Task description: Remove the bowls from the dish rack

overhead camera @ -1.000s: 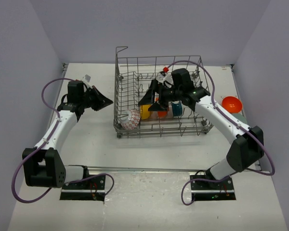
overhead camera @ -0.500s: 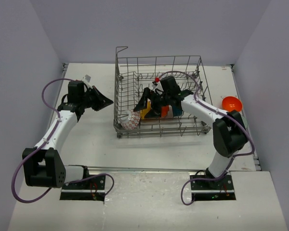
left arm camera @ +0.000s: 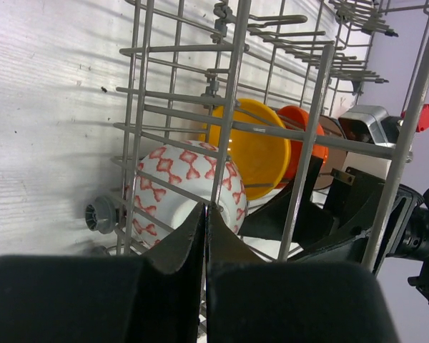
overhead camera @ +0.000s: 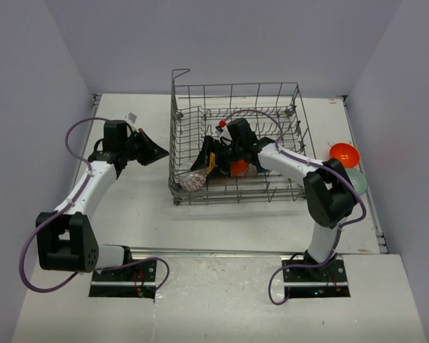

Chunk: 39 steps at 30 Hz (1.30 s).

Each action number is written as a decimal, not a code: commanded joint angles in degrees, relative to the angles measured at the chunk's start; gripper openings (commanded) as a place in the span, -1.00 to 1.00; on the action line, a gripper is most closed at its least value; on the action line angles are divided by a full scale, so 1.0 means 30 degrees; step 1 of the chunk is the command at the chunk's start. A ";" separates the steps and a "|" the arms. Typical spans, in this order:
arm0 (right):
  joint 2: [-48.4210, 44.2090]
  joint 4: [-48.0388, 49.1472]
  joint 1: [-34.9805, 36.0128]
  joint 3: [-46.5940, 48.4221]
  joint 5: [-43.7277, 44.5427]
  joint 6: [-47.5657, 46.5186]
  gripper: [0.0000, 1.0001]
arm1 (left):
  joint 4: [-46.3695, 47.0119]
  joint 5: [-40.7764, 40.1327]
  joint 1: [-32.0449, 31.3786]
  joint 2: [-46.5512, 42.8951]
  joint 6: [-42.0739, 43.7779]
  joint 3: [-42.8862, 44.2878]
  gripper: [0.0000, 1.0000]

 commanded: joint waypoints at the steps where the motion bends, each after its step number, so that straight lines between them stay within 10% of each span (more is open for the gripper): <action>1: 0.0688 -0.0401 0.0336 0.0444 0.1143 0.0115 0.72 | 0.0199 0.0140 -0.0097 0.0132 0.0411 0.0884 -1.00; 39: -0.2592 -0.7723 0.0834 0.6273 0.4865 -0.3020 0.72 | -0.1408 -0.2169 -0.0097 0.0309 0.1348 0.3429 -1.00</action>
